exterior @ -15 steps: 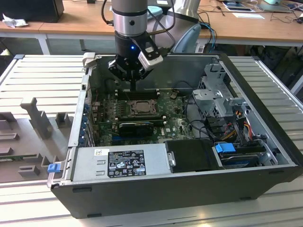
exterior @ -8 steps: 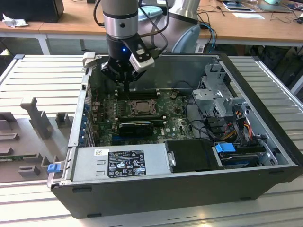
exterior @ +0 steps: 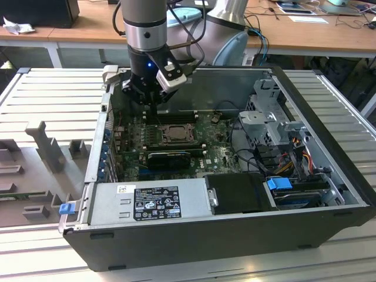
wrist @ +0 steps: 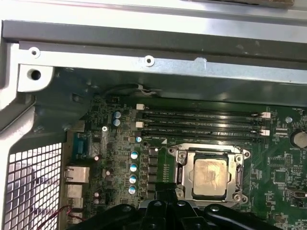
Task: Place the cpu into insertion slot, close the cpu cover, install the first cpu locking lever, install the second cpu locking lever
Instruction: 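Install the first cpu locking lever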
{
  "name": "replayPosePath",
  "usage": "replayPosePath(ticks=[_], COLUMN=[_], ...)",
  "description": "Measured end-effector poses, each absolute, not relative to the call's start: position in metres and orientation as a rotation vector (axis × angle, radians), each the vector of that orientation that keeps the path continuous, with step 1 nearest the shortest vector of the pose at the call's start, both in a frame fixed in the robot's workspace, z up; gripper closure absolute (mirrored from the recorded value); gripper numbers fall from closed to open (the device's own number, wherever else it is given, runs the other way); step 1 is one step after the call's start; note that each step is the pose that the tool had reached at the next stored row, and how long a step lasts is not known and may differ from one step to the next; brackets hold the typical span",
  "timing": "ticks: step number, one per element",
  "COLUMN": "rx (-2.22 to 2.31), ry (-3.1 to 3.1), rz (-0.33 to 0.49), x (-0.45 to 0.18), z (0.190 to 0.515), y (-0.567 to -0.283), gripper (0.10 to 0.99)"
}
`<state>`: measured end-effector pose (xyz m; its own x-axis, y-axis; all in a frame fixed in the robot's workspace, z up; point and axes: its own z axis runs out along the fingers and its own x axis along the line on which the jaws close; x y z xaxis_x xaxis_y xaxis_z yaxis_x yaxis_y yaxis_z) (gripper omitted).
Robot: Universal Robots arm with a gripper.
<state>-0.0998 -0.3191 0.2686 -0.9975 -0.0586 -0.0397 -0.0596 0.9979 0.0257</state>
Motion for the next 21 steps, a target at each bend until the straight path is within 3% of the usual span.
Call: replayPosePath(ticks=[21], rx=[-0.092], ry=[3.101], rz=[0.042], x=[-0.11], z=[0.264], y=[-0.316], gripper=[0.98])
